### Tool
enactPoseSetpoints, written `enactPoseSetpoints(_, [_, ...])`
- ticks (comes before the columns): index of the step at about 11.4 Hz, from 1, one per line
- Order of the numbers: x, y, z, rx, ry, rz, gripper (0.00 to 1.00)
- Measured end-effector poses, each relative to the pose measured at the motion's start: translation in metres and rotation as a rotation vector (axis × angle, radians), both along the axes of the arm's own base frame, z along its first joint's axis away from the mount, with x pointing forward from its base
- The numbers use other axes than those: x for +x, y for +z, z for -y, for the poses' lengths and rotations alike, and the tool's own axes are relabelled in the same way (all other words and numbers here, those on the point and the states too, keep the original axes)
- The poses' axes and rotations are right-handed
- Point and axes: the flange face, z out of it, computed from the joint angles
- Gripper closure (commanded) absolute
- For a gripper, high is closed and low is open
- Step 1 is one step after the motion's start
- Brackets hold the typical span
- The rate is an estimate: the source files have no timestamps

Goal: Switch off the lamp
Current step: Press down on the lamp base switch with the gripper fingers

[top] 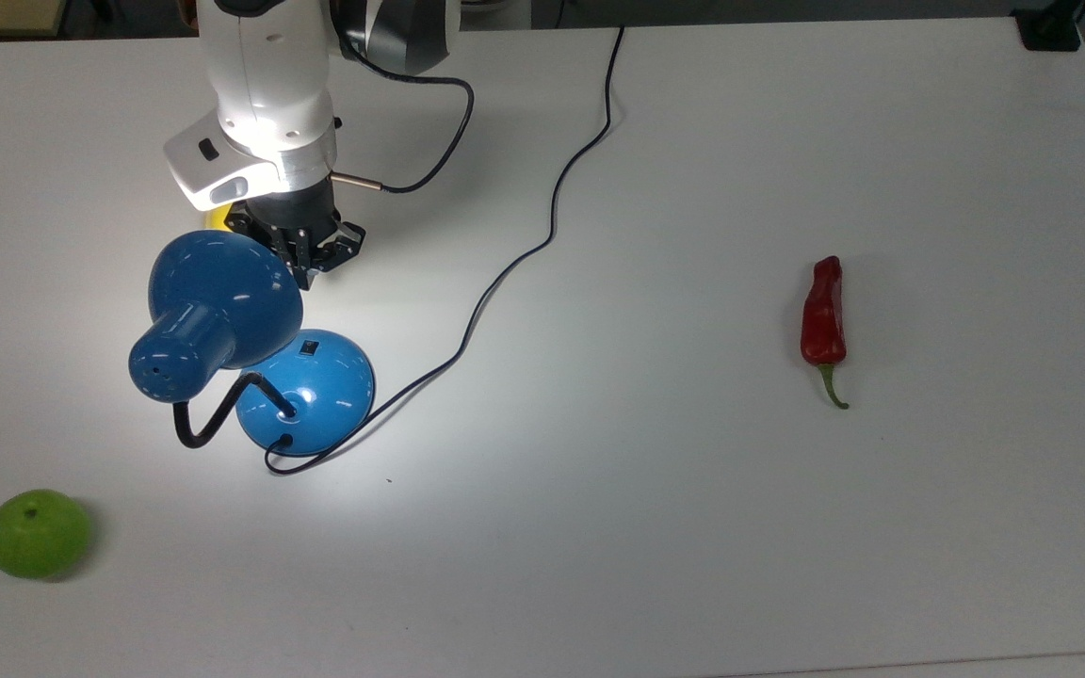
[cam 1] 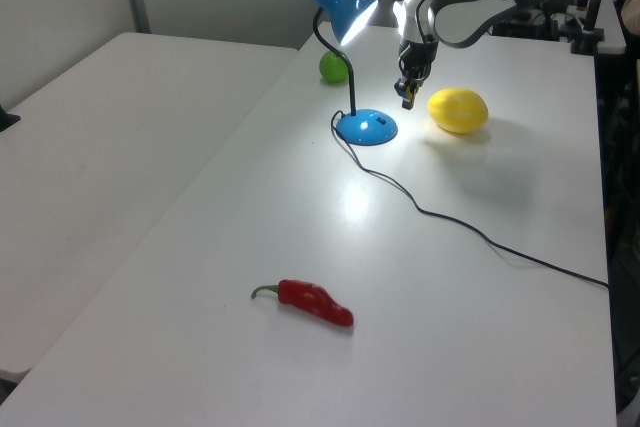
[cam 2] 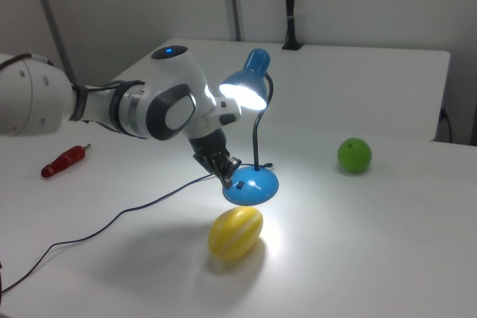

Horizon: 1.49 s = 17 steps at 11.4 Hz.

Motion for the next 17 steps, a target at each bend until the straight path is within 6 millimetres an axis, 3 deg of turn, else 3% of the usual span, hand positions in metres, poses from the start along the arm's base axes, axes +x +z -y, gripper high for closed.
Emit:
enactPoseSetpoints(5, [0.016,-0.025,-0.002,-0.009,0.024,0.096,1.00])
enactPoseSetpoints(17, [0.023,-0.034,-0.004,-0.014,0.045,0.151,1.00])
